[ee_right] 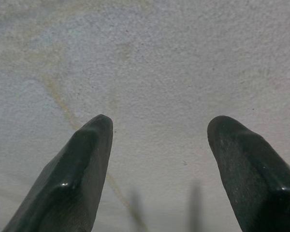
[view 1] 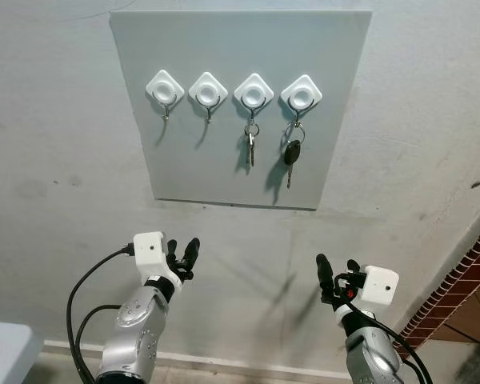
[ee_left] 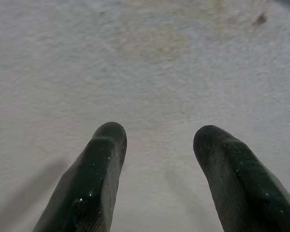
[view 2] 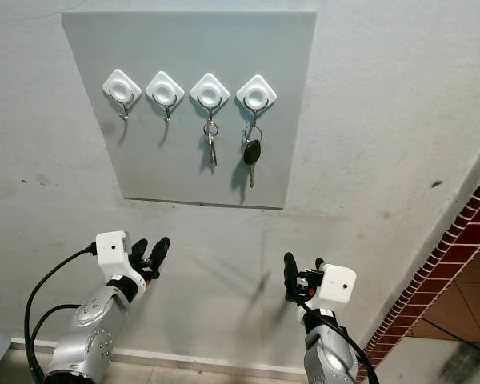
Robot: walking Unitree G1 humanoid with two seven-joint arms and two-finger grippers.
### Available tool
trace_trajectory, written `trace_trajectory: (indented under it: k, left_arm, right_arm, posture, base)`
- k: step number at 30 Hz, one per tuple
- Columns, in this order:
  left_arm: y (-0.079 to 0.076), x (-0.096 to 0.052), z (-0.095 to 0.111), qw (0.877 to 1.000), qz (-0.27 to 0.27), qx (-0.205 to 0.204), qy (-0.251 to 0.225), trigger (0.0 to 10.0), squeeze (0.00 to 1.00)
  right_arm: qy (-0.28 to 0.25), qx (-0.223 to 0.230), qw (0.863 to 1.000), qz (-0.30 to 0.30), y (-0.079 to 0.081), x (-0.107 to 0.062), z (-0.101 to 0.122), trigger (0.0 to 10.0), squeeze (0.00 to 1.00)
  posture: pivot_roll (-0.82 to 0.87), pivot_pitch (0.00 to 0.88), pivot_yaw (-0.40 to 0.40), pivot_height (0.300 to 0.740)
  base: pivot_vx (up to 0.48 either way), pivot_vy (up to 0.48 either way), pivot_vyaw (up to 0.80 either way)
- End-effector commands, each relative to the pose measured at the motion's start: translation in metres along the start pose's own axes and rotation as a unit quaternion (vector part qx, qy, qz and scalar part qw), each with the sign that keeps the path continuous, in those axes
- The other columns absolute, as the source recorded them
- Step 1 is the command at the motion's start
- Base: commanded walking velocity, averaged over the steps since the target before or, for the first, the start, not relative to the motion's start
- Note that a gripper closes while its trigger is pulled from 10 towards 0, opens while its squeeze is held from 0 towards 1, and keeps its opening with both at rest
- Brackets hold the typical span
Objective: Hang keys on a hook
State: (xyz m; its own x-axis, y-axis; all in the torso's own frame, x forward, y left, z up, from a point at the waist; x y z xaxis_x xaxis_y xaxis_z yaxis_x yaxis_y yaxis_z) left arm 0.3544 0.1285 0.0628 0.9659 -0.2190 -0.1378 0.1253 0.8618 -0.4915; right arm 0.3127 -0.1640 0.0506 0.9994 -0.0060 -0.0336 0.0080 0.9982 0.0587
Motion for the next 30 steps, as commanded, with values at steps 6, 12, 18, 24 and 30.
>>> trace_trajectory:
  k: [6,12,18,24,30]
  left_arm:
    - [0.0,0.003,0.002,1.0,-0.011,0.019,0.001,10.0,0.0]
    - [-0.005,-0.006,-0.008,0.997,-0.046,0.059,0.004,10.0,0.0]
    - [-0.01,-0.021,-0.012,0.997,-0.054,0.049,-0.004,10.0,0.0]
    - [-0.008,-0.025,-0.015,0.997,-0.053,0.057,-0.006,10.0,0.0]
    - [-0.009,-0.026,-0.013,0.997,-0.051,0.06,-0.007,10.0,0.0]
  right_arm:
    - [-0.004,-0.027,1.0,0.001,0.002,0.002,0.002,10.0,0.0]
    - [-0.004,-0.06,0.998,0.003,0.002,-0.001,0.0,10.0,0.0]
    - [-0.021,-0.085,0.996,0.015,0.008,-0.013,0.008,10.0,0.0]
    - [-0.02,-0.095,0.995,0.016,0.011,-0.017,0.007,10.0,0.0]
    - [-0.015,-0.097,0.995,0.014,0.012,-0.019,0.006,10.0,0.0]
  posture:
    - [-0.05,0.0,0.073,0.74]
    - [-0.05,0.0,0.053,0.74]
    - [-0.03,0.0,0.033,0.74]
    - [-0.03,0.0,0.031,0.74]
    - [-0.02,0.0,0.033,0.74]
  base:
    - [0.0,0.0,0.0]
    - [0.0,0.0,0.0]
    - [0.0,0.0,0.0]
    - [0.0,0.0,0.0]
    - [0.0,0.0,0.4]
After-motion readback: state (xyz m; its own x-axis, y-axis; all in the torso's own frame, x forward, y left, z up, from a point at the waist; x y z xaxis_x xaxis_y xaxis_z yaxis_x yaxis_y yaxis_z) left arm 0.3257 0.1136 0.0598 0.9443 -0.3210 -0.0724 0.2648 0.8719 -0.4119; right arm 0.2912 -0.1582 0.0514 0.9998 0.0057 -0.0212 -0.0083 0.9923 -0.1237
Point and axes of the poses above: a point about 5 cm out from each wrist's last joint towards the gripper, its own x axis pointing out of the wrist towards the gripper, its own z axis along the axis of the wrist's last joint, y = z × x, the point moved 5 cm from there along x, pointing out of the wrist towards the gripper, and after that the axes turned 11 degrees about -x, right-handed, at the moved point
